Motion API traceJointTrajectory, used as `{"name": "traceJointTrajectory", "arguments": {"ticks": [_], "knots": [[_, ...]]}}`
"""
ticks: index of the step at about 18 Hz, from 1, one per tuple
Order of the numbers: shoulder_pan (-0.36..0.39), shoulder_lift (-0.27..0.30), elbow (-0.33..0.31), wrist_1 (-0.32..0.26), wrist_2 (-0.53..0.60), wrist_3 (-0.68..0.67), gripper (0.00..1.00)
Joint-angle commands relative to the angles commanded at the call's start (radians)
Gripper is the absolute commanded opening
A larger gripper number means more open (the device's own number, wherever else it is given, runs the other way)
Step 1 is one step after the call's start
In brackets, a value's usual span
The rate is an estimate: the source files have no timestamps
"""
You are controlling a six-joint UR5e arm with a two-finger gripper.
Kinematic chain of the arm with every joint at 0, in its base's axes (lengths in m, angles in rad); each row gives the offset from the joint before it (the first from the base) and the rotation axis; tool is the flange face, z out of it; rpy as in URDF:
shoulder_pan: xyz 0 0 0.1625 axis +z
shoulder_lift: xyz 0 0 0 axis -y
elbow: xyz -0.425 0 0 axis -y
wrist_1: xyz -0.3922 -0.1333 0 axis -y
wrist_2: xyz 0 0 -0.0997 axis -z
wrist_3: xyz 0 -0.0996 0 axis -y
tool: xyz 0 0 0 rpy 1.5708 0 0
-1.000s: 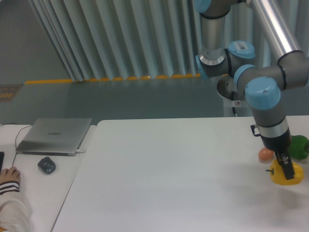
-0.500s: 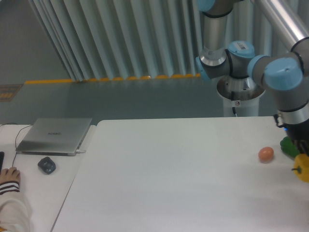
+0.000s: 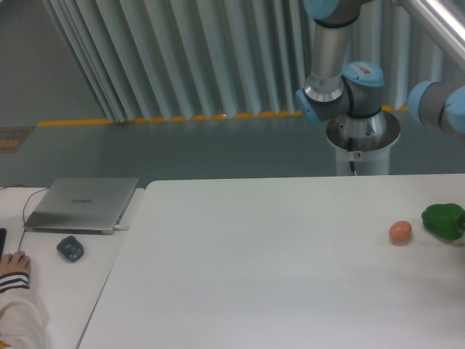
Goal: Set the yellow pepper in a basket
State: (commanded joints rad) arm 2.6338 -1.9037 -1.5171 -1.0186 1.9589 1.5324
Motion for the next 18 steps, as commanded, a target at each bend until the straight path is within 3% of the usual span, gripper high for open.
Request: {"name": "traceJointTrajectory", "arguments": {"ticks": [2, 7, 9, 10, 18], "knots": [[0.017, -0.008, -0.005, 0.0, 0.005, 0.002, 0.46], [0.037, -0.025, 0.006, 0.003, 0.068, 0.107, 0.46], [0.045, -0.026, 0.008, 0.008, 0.068, 0.126, 0.72], [0.043, -0.031, 0.008, 0.008, 0.068, 0.118, 1.0], [0.035, -0.034, 0.003, 0.043, 0.051, 0.114, 1.0]]}}
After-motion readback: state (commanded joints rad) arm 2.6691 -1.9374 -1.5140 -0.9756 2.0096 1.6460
